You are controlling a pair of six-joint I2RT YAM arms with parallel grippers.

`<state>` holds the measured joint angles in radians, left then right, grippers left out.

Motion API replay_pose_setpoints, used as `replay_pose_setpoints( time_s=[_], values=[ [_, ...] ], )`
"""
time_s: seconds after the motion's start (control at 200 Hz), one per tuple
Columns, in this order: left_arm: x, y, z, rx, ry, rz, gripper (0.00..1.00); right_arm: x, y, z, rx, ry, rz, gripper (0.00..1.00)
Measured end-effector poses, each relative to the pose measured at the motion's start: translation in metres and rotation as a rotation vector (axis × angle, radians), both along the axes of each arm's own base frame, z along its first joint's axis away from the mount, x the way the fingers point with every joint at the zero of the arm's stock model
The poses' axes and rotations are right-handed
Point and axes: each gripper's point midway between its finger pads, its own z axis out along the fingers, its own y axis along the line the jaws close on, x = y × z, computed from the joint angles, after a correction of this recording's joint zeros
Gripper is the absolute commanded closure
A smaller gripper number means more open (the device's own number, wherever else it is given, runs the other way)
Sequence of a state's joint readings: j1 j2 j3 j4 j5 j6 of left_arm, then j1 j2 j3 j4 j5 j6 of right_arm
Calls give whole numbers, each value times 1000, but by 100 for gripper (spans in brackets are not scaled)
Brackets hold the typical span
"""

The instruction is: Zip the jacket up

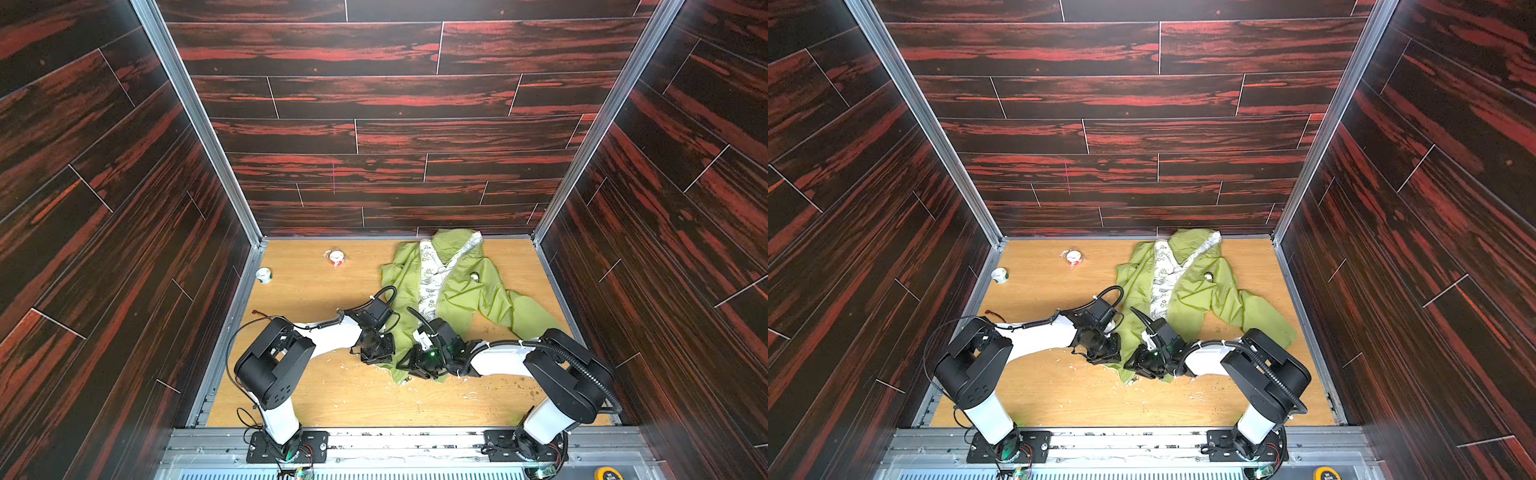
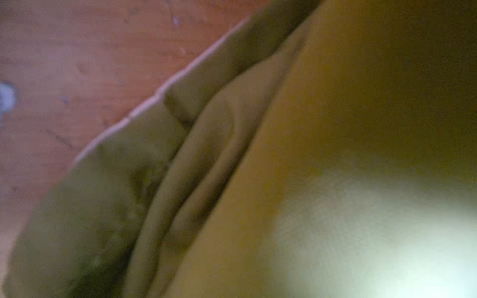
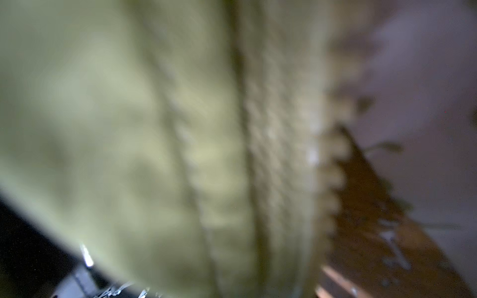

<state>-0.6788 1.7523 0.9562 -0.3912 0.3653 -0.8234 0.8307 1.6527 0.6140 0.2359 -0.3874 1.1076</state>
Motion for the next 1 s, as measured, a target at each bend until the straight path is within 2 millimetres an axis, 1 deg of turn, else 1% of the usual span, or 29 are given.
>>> replay_pose_setpoints(
  time_s=[0.12, 0.19, 0.296, 0.356, 0.436, 0.516, 0.571, 0.621, 0.676, 0.691, 0.721, 0.741, 0.766, 0.781, 0.816, 0.857, 0.887, 0.947, 1.002],
  values=[
    [0, 0, 0, -1, 1, 0, 90, -2, -2, -3, -17, 4, -1, 84],
    [0, 0, 0, -1, 1, 0, 91, -2, -4, -5, -28, 10, -4, 92],
    [0, 0, 0, -1, 0, 0, 90, -1, -8, -8, -70, 11, -13, 100],
    [1, 0, 1, -1, 0, -1, 88, 3, -7, -5, -90, 4, -16, 100],
    [3, 0, 3, 6, -9, -4, 81, 12, -5, 4, -127, -17, -21, 100],
    [7, 2, 10, 15, -18, 3, 68, 24, -2, 17, -160, -49, -28, 100],
    [11, 4, 20, 15, -41, 3, 60, 32, -2, 28, -186, -78, -32, 100],
    [18, 9, 36, 7, -72, 30, 56, 39, -2, 38, -214, -101, -39, 100],
    [24, 14, 54, -5, -111, 49, 55, 46, -4, 48, -243, -120, -48, 100],
    [27, 17, 63, -11, -130, 60, 55, 49, -4, 52, -247, -128, -50, 100],
    [29, 20, 72, -17, -153, 70, 55, 52, -5, 57, -258, -135, -53, 100],
    [31, 24, 84, -29, -181, 82, 55, 54, -7, 60, -267, -137, -59, 100],
    [32, 27, 91, -34, -198, 90, 55, 58, -9, 65, -280, -143, -64, 100],
    [33, 29, 99, -41, -217, 98, 55, 60, -10, 68, -288, -145, -67, 100],
    [33, 33, 108, -46, -237, 107, 55, 64, -13, 72, -298, -146, -74, 100],
    [33, 39, 124, -64, -278, 123, 54, 70, -17, 79, -311, -150, -86, 100],
    [32, 40, 133, -78, -298, 127, 53, 75, -19, 85, -317, -153, -94, 100],
    [27, 43, 144, -109, -321, 138, 51, 83, -22, 97, -320, -160, -106, 100],
    [20, 44, 148, -141, -318, 151, 47, 91, -24, 109, -319, -172, -114, 100]
  ],
)
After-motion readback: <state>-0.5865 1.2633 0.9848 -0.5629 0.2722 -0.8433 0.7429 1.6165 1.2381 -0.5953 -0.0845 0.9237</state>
